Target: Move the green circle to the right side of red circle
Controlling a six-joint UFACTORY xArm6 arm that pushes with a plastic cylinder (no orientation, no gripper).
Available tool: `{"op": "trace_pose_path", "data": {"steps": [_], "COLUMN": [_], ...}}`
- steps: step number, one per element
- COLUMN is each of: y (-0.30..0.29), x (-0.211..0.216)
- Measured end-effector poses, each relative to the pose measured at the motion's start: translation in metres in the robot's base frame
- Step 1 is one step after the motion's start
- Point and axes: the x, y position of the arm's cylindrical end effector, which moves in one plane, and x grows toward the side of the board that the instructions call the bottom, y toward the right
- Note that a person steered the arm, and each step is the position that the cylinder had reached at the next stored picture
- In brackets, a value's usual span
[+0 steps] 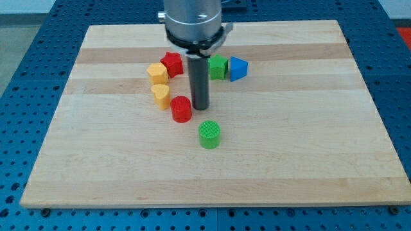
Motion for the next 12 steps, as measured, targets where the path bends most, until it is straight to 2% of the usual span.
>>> {"op": "trace_pose_path", "data": {"steps": [1,2,4,5,6,8,9,11,12], "y": [0.057,0.086,0.086,0.063,0.049,0.002,0.000,-0.001,-0.001], "x": [-0.007,0.024,0.052,0.145,0.157,0.123,0.114,0.059,0.059]}}
